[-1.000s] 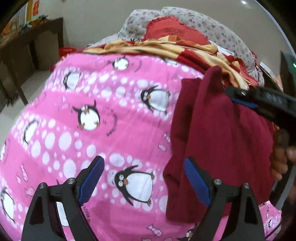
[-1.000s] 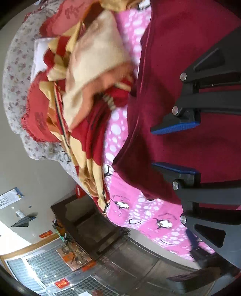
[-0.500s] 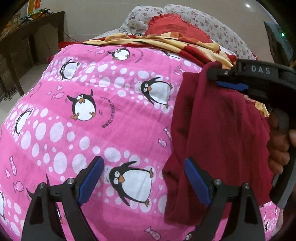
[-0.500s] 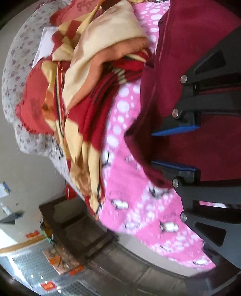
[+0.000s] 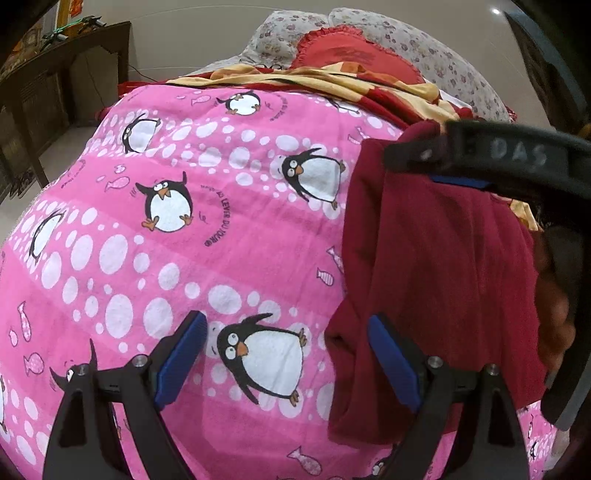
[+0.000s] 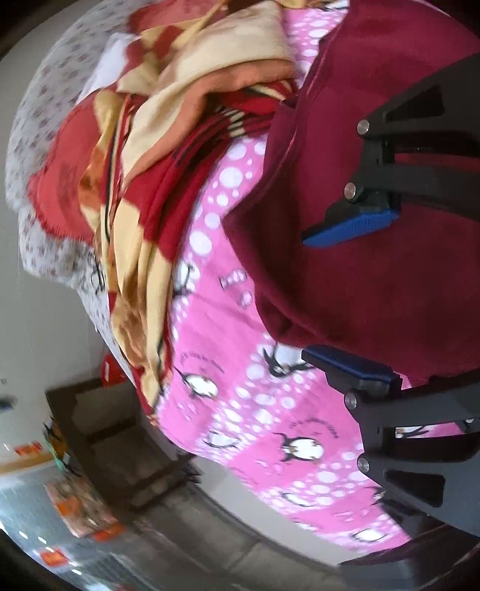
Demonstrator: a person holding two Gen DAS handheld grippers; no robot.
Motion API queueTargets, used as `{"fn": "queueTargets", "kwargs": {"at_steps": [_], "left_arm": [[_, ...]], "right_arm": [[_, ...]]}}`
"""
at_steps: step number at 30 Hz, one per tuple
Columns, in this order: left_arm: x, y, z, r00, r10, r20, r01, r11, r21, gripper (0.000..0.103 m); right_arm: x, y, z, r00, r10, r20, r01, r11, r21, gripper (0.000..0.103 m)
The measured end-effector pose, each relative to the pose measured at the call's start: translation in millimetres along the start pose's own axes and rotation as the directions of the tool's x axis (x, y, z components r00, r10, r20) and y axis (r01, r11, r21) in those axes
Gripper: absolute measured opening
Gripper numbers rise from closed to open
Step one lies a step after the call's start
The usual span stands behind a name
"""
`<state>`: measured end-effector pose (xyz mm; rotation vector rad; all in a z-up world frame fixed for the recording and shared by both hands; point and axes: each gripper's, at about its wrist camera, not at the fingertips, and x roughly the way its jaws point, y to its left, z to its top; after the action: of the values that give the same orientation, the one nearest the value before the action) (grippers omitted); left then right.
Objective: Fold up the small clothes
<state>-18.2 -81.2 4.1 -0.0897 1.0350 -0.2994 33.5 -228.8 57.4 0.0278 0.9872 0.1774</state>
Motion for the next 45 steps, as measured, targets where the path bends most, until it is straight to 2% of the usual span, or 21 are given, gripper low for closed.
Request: {"fn": "queueTargets", "kwargs": {"at_steps": [2, 5, 6, 9, 12, 16, 19, 21, 24, 28, 30, 32, 34, 36, 38, 39, 40, 41, 42, 44, 45], "left_arm": [[0.1, -0.3, -0.6, 1.0, 0.002, 0.0, -0.002, 1.0, 0.001, 0.092], [-0.4, -1.0, -1.4, 1.0, 0.0, 0.005, 0.0, 1.0, 0.004, 0.092], [-0.1, -0.6, -1.6, 1.0, -0.003, 0.005, 0.003, 1.0, 0.004, 0.092], [1.0, 0.6, -1.3, 1.0, -0.008, 0.004, 0.008, 1.0, -0.001, 0.093], [1.4, 1.0, -1.1, 1.0, -0.009, 0.008, 0.009, 1.0, -0.01, 0.094], [3.2, -0.8, -2.1, 1.0, -0.002, 0.01, 0.002, 1.0, -0.001, 0.094], [1.7, -0.6, -3.0, 1.0, -0.009, 0.01, 0.009, 1.0, 0.01, 0.094], [-0.9, 2.0, -2.5, 0.999, -0.034, 0.014, 0.034, 0.999, 0.001, 0.094], [-5.0, 6.4, -1.9, 0.994, -0.1, 0.036, 0.101, 0.995, -0.028, 0.094], [-5.2, 3.5, -1.2, 0.99, -0.14, 0.036, 0.141, 0.99, -0.027, 0.095], [-4.8, -0.2, -2.7, 0.987, -0.159, 0.028, 0.16, 0.987, -0.017, 0.095], [-5.1, -3.7, -6.4, 0.985, -0.171, 0.018, 0.171, 0.985, -0.005, 0.095], [-4.6, -5.1, -10.0, 0.987, -0.163, 0.015, 0.163, 0.987, 0.008, 0.095], [-4.8, -4.2, -12.6, 0.987, -0.159, 0.018, 0.159, 0.987, 0.015, 0.095], [-5.4, -3.0, -12.5, 0.987, -0.158, 0.021, 0.158, 0.987, 0.018, 0.095], [-6.3, -1.5, -12.1, 0.987, -0.16, 0.024, 0.159, 0.987, 0.018, 0.095], [-6.9, -0.1, -10.4, 0.987, -0.16, 0.027, 0.16, 0.987, 0.017, 0.095], [-7.5, 0.9, -8.6, 0.987, -0.159, 0.032, 0.159, 0.987, 0.018, 0.095], [-8.0, 1.6, -5.7, 0.986, -0.163, 0.041, 0.162, 0.987, 0.02, 0.097], [-9.8, 0.9, -2.7, 0.983, -0.176, 0.056, 0.175, 0.984, 0.025, 0.099], [-8.3, -1.9, 0.3, 0.981, -0.185, 0.061, 0.183, 0.983, 0.03, 0.1]], "right_arm": [[9.3, 8.7, 0.1, 0.999, -0.029, -0.013, 0.029, 0.998, -0.05, 0.071], [22.4, 14.2, 3.2, 0.995, -0.097, -0.001, 0.097, 0.992, -0.076, 0.048], [22.9, 9.0, 7.1, 0.997, -0.081, 0.012, 0.082, 0.996, -0.042, 0.036], [23.7, -13.5, 15.7, 0.999, -0.012, 0.034, 0.008, 0.994, 0.106, 0.023], [31.8, -33.3, 18.0, 0.999, 0.035, 0.036, -0.041, 0.977, 0.211, 0.023], [36.4, -25.8, 17.6, 0.999, 0.009, 0.038, -0.015, 0.987, 0.16, 0.023], [24.4, -20.7, 17.9, 0.998, 0.044, 0.054, -0.051, 0.991, 0.127, 0.034], [11.7, -24.2, 15.7, 0.992, 0.1, 0.075, -0.11, 0.985, 0.134, 0.049], [-10.2, -34.2, 6.4, 0.985, 0.129, 0.114, -0.147, 0.975, 0.166, 0.053], [-13.9, -29.7, 3.4, 0.985, 0.149, 0.09, -0.161, 0.976, 0.144, 0.053], [-9.1, -20.6, 5.8, 0.99, 0.128, 0.062, -0.134, 0.984, 0.115, 0.058], [2.3, -9.0, 10.4, 0.998, 0.067, 0.014, -0.068, 0.994, 0.081, 0.07], [14.8, 3.4, 11.8, 1.0, -0.014, -0.025, 0.015, 0.999, 0.036, 0.074], [35.1, 19.8, 15.0, 0.993, -0.092, -0.074, 0.091, 0.996, -0.02, 0.082], [47.7, 33.0, 14.9, 0.98, -0.181, -0.079, 0.174, 0.981, -0.087, 0.086], [52.9, 40.5, 13.0, 0.969, -0.237, -0.062, 0.227, 0.964, -0.137, 0.082], [52.9, 42.5, 10.7, 0.965, -0.257, -0.046, 0.247, 0.957, -0.153, 0.075], [49.9, 40.6, 8.9, 0.964, -0.266, -0.022, 0.26, 0.955, -0.145, 0.06], [40.7, 29.6, 7.0, 0.973, -0.231, 0.005, 0.231, 0.968, -0.093, 0.049], [27.3, 10.6, 6.6, 0.99, -0.138, 0.012, 0.139, 0.99, -0.016, 0.035], [15.9, -3.9, 5.7, 0.998, -0.062, 0.016, 0.061, 0.997, 0.045, 0.034]]}}
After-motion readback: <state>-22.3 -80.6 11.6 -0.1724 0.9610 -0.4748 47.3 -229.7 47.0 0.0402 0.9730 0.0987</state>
